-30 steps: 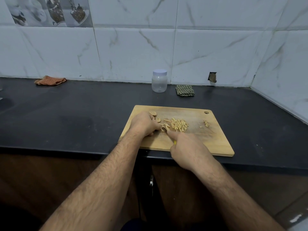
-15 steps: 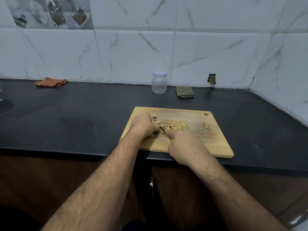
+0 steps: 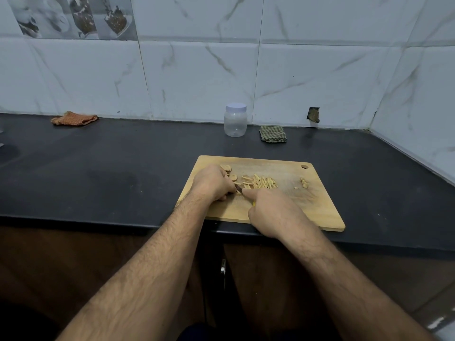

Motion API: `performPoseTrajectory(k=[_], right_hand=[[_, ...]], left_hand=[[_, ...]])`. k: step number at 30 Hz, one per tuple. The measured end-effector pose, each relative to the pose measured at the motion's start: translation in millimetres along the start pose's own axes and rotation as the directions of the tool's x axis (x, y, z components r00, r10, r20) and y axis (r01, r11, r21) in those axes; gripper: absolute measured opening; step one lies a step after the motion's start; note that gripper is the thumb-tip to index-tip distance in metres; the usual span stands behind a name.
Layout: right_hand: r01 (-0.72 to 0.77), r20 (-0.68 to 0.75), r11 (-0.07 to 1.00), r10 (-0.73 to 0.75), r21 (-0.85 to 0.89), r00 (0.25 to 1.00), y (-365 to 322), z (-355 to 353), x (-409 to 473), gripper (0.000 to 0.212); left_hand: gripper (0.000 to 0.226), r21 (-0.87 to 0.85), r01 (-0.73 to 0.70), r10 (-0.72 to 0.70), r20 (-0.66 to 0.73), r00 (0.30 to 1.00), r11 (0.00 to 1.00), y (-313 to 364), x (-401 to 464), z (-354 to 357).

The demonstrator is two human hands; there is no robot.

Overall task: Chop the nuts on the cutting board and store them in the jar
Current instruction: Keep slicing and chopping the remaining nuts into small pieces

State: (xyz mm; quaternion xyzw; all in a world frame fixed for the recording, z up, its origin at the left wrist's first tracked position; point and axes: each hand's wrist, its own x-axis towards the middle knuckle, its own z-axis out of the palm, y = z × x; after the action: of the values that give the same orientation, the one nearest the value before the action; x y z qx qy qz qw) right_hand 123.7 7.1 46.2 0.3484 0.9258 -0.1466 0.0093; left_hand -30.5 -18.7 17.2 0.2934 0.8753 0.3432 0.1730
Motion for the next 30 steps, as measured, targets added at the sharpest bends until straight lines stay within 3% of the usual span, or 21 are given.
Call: performPoseTrajectory(k=[23,30], right_hand=[[-0.021,-0.101,0.998,0.027,0.055,0.995,13,11,-8,0.068],[-0.006,-0.129,0.996,0.017,0.084,0.991,14,8,-13,0.064]], left_hand=[[0.010,0.015,-0.024,0.024,-0.024,0.999,1.000,0,-3,1],[0.008,-0.061,-0.115,0.114,-0.020,0.993,0.991,-13,-4,-1]])
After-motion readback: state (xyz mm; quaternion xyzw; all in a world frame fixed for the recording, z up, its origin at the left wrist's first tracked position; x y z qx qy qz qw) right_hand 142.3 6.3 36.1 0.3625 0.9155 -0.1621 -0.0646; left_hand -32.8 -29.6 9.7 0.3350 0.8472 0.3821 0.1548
